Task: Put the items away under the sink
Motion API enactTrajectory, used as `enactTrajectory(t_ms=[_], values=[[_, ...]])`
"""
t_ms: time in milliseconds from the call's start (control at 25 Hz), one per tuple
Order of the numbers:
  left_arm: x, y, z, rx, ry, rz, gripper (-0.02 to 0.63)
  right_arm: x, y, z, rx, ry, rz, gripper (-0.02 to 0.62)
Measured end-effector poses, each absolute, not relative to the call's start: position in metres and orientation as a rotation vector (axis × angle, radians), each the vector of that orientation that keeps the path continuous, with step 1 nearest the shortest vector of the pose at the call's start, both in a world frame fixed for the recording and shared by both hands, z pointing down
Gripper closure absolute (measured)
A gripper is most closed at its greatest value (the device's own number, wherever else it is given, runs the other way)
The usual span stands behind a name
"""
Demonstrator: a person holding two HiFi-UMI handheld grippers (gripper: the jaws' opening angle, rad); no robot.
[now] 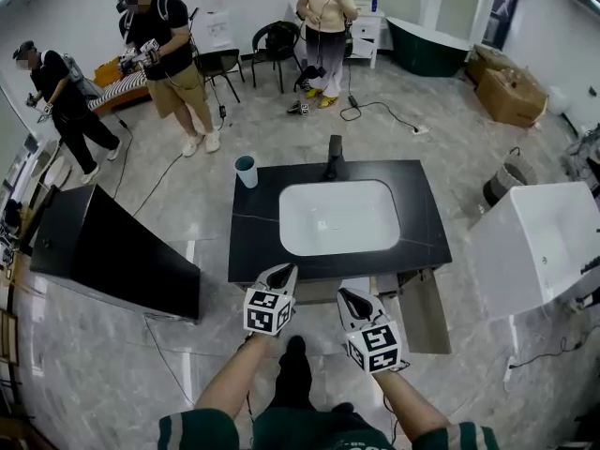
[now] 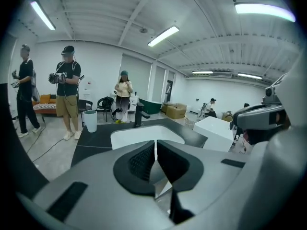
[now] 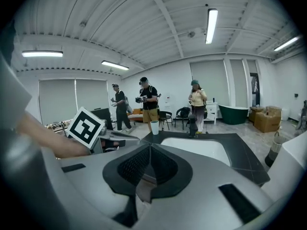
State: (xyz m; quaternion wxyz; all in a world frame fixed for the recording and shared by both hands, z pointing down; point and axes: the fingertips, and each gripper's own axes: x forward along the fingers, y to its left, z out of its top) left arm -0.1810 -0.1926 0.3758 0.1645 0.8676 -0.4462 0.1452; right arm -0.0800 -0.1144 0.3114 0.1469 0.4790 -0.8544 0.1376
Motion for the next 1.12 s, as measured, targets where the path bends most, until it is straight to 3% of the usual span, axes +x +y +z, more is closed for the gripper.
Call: enactTrajectory(t_ms=[320, 720, 1120], values=[[-0.238, -0.301, 0.397, 2.426, -1.257, 0.455, 0.589, -0.132, -0.209, 0.317, 1.363, -2.430, 0.437, 0.552], [-0.285, -0.389, 0.433, 2.398, -1.264, 0.486, 0.509, -0.183, -0.290, 0.348, 1.327, -2.388, 0.484, 0.552], [-0.330, -0.472, 0.462, 2.281, -1.446, 0.375, 0.326, -0.215, -0.337, 0.366, 1.281, -2.356, 0.509, 0.552]])
